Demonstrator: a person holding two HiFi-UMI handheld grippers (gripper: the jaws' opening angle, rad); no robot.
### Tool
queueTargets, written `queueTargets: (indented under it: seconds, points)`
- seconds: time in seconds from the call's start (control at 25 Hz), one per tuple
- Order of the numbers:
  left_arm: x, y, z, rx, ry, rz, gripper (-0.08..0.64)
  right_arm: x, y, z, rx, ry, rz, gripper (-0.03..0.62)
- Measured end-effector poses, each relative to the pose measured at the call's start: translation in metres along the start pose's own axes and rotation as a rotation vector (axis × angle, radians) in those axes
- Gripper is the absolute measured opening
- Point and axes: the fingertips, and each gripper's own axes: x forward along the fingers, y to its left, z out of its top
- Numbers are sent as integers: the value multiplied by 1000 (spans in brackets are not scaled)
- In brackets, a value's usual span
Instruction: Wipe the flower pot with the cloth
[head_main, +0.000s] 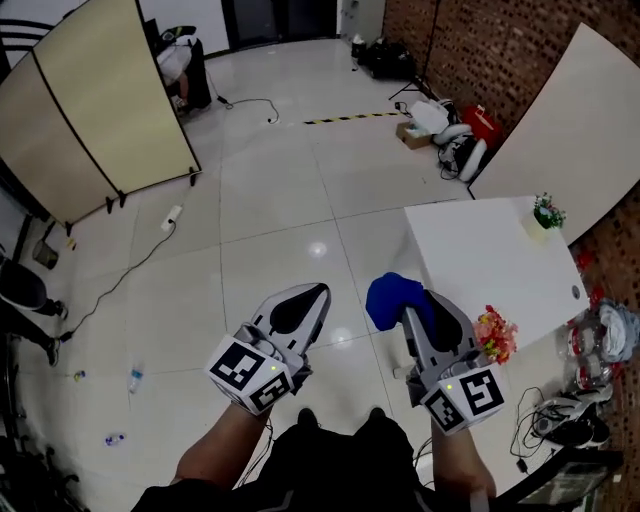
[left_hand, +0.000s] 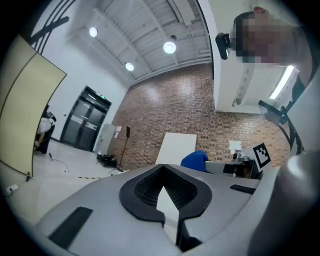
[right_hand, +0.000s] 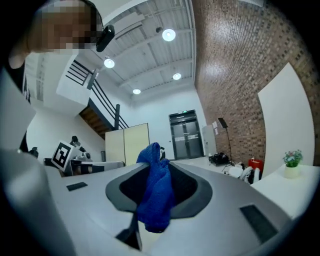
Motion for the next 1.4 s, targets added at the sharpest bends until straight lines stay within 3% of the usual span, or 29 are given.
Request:
queueTargets:
  seconds: [0.36, 0.68, 0.88, 1.12, 1.4]
  points:
    - [74, 0, -16, -34, 27, -208, 4, -10, -40, -7, -18, 1, -205, 97]
    - [161, -22, -37, -14, 69, -365, 4, -28, -113, -9, -15, -43, -393, 98]
    - [207, -48, -47, -25, 118, -538, 4, -49, -145, -4, -26, -53, -573, 98]
    - [240, -53, -54, -40, 174, -781, 5, -65, -167, 2, -40, -77, -864, 98]
    - [264, -64, -62, -68, 212, -946, 4, -87, -170, 1, -18, -94, -1092, 98]
